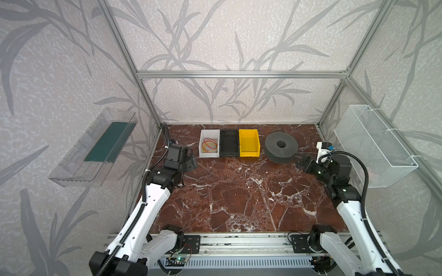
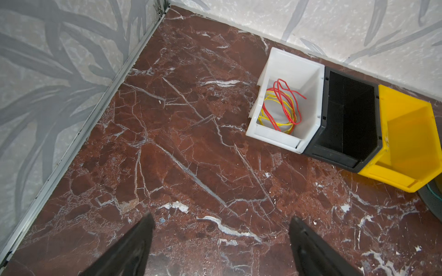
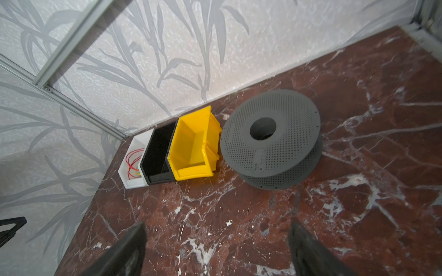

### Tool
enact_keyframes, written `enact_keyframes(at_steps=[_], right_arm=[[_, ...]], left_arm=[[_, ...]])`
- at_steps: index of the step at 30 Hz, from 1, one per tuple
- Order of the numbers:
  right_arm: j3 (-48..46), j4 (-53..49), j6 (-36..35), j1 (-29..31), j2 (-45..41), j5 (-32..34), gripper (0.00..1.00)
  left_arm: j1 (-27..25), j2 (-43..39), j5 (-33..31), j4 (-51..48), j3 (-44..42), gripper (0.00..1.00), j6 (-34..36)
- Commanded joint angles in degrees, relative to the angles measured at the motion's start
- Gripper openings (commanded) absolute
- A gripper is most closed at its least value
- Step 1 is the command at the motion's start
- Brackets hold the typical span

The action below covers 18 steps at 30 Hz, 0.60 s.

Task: Wrap the cables
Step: 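Grasp the grey spool's rim with the right gripper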

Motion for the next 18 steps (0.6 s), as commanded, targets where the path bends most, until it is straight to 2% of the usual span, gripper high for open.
enact_keyframes(at_steps=[1, 8, 14, 18], right_arm=[[-2.18, 0.21, 1.48, 2.05, 1.78, -0.77, 0.92], [-3.33, 5.26, 6.93, 3.30, 6.40, 8.84, 0.93], [-5.72, 20.10, 10.90, 3.23, 15.36, 11.64, 0.99], [-3.21, 23.71, 14.26, 2.84, 24.69, 10.64, 1.00]], left_arm=[[-0.34, -1.46, 2.13, -3.70, -1.38, 0.98, -0.31], [-0.61, -5.93, 4.30, 0.57, -4.47, 0.99, 0.46], [-0.66, -5.83, 2.88, 3.55, -6.31, 0.99, 1.11], [-0.61, -5.17, 4.48, 7.15, -7.43, 0.98, 1.56]])
